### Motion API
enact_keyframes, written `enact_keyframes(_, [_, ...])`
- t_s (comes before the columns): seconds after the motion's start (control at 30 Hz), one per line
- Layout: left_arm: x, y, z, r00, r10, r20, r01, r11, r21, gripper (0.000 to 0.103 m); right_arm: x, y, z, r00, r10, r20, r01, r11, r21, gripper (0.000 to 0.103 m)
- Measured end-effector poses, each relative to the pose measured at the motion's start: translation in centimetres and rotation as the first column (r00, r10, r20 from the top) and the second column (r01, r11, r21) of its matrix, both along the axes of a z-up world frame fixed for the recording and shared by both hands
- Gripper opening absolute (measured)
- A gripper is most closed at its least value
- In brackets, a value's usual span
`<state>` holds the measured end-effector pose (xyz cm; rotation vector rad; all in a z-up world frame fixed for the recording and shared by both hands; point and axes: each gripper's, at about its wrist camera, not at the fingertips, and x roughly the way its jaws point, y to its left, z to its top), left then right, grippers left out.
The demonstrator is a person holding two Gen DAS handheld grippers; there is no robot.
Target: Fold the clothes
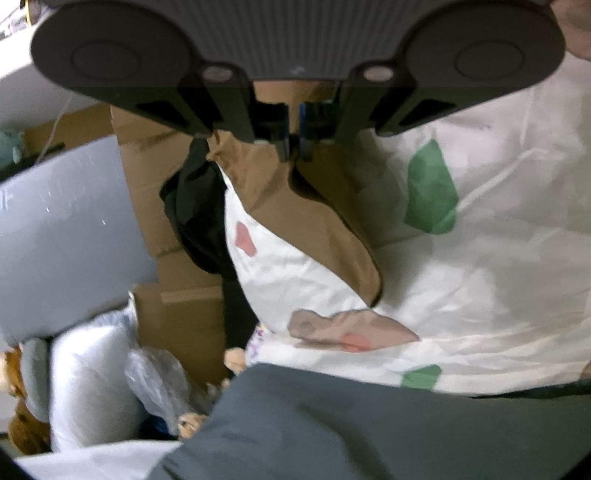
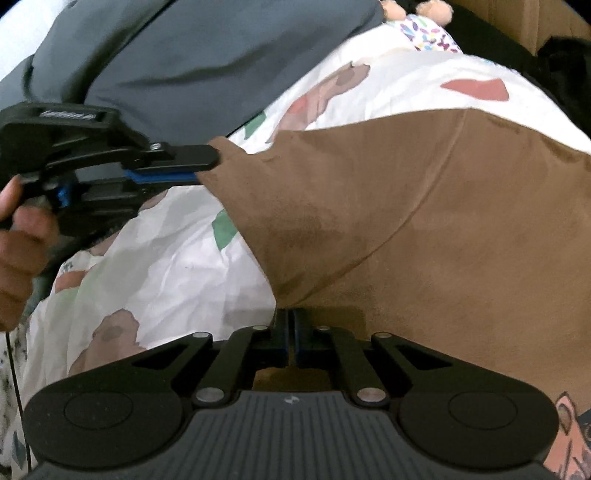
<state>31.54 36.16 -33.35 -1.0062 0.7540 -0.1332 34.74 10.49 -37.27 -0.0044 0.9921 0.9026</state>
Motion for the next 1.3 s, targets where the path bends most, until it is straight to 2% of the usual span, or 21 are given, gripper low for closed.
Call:
enact_keyframes(0.17, [0.1,-1.0,-0.3,0.999,-0.033,0.007,0.033,0.999,-0.01,0.004,0.1,0.2,-0.2,1.0,0.0,-0.01,0.0,1.0,-0.012,0.0])
enact_keyframes(0.33, [0.3,-3.0,-0.1,0.994,-0.109,0.012,0.109,0.994,0.002,0.004,0.1,0.3,-0.2,1.0,0.009,-0.003,-0.009,1.0,-0.024,0.0])
enact_keyframes(0.43, [0.4,-4.2,0.0,0.988,-0.155,0.015,0.155,0.988,0.01,0.004,0.4,0.0,-0.2,0.999,-0.015,-0.029,0.014,1.0,-0.008,0.002])
enact_keyframes(0.5, [0.4,-5.0,0.1,0.982,-0.186,0.013,0.186,0.982,0.025,0.004,0.3,-0.5,0.0,0.999,-0.021,-0.038,0.021,1.0,0.012,0.007])
enact_keyframes(0.57, [0.3,-5.5,0.1,0.977,-0.211,0.006,0.211,0.976,0.054,0.004,0.3,-1.4,0.3,0.998,-0.034,-0.047,0.036,0.999,0.034,0.029])
enact_keyframes(0.63, [0.1,-5.9,0.0,0.974,-0.227,0.001,0.226,0.972,0.069,0.004,0.1,-2.9,0.6,0.997,-0.056,-0.043,0.058,0.996,0.06,0.038])
enact_keyframes(0.73, [0.0,-6.5,0.0,0.968,-0.252,-0.001,0.251,0.963,0.095,0.004,-0.4,-5.4,1.0,0.997,-0.082,-0.001,0.082,0.996,0.046,0.039])
enact_keyframes(1.03, [0.4,-9.0,-1.1,0.949,-0.315,-0.028,0.316,0.937,0.151,0.004,-1.2,-10.5,0.8,0.991,-0.137,0.001,0.137,0.989,0.052,0.039])
enact_keyframes(1.1, [0.6,-9.9,-1.4,0.94,-0.337,-0.044,0.339,0.921,0.192,0.005,-1.5,-11.3,0.8,0.989,-0.15,-0.003,0.15,0.987,0.051,0.039])
enact_keyframes(1.17, [0.8,-11.1,-1.7,0.926,-0.369,-0.083,0.378,0.889,0.26,0.007,-1.8,-11.6,0.8,0.988,-0.152,-0.002,0.151,0.987,0.047,0.039])
enact_keyframes(1.23, [0.8,-11.9,-1.8,0.914,-0.389,-0.118,0.406,0.863,0.301,0.025,-2.2,-12.1,0.8,0.989,-0.148,0.001,0.148,0.988,0.044,0.039])
enact_keyframes(1.3, [0.6,-12.4,-1.9,0.905,-0.399,-0.146,0.424,0.843,0.33,0.036,-2.5,-12.6,0.9,0.989,-0.151,0.003,0.15,0.988,0.04,0.039])
